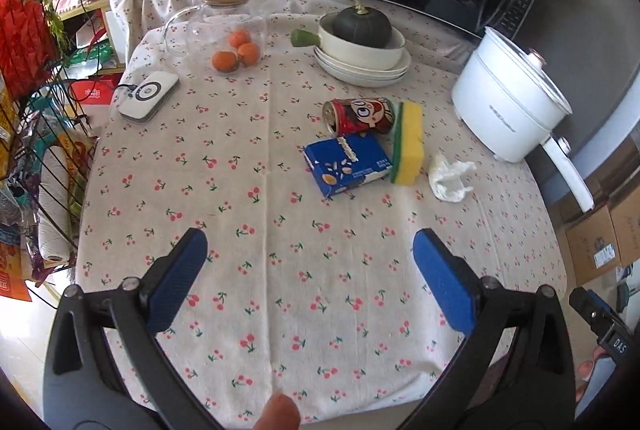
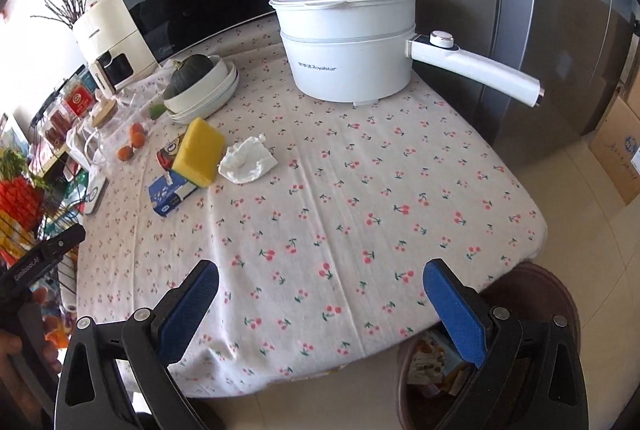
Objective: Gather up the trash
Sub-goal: 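Move both empty tools back to the table toward the sponge, then grasp the yellow-green sponge with the left tool and lift it, then grasp the white tissue with the right tool and lift it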
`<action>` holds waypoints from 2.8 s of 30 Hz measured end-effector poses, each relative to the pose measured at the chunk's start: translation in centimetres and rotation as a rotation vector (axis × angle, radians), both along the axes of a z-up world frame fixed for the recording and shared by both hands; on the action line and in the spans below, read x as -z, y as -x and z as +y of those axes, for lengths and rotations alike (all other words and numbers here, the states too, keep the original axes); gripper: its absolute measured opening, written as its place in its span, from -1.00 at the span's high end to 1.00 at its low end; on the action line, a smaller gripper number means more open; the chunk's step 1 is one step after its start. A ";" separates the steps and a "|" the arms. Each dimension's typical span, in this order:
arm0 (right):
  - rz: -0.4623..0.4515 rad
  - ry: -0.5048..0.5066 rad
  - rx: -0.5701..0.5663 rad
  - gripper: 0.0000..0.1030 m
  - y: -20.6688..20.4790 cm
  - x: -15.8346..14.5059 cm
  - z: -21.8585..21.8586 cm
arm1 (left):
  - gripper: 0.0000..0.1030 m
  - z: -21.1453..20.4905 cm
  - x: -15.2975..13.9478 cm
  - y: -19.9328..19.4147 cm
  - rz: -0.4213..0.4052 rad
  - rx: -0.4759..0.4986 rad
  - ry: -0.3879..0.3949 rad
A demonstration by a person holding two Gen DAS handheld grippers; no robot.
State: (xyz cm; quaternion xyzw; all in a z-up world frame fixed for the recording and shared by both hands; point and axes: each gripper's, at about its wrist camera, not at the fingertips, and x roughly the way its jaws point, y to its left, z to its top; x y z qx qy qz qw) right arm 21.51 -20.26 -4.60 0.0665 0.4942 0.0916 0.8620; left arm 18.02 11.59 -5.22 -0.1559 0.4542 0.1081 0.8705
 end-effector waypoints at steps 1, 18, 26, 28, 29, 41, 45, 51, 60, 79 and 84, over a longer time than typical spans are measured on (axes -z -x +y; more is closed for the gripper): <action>0.022 -0.008 0.009 -1.00 -0.8 0.7 0.2 | -0.98 0.1 0.8 -1.0 0.018 -0.004 0.012; 0.112 0.031 0.096 -1.00 -6.3 5.3 -1.1 | -0.76 -7.0 4.5 -13.8 0.090 0.212 0.018; 0.132 0.027 0.105 -1.00 -6.2 5.9 -1.9 | 0.25 -7.3 6.4 -15.1 0.116 0.224 0.072; 0.127 0.036 0.092 -1.00 -6.0 5.8 -1.4 | 0.41 -7.3 6.4 -14.6 0.121 0.231 0.085; 0.125 0.039 0.085 -1.00 -6.0 5.8 -1.2 | 0.41 -7.2 6.1 -14.2 0.109 0.226 0.081; 0.119 0.014 0.025 -1.00 -4.9 5.8 1.4 | 0.45 -2.8 0.6 -3.9 0.047 0.185 0.058; 0.096 0.003 0.001 -1.00 -5.1 6.2 3.4 | 0.45 -0.9 -0.2 -0.3 0.026 0.169 0.048; 0.059 -0.021 -0.024 -1.00 -7.3 7.9 7.1 | 0.45 0.8 0.2 1.1 0.035 0.158 0.099; -0.008 0.112 -0.005 -1.00 -10.3 11.9 12.4 | 0.45 3.4 0.6 1.9 0.049 0.136 0.135; 0.024 0.148 -0.045 0.81 -13.7 10.6 15.2 | 0.44 3.2 0.6 2.2 0.051 0.144 0.113; -0.021 0.141 -0.118 0.82 -10.7 8.4 14.3 | 0.44 2.3 0.2 2.6 0.039 0.164 0.105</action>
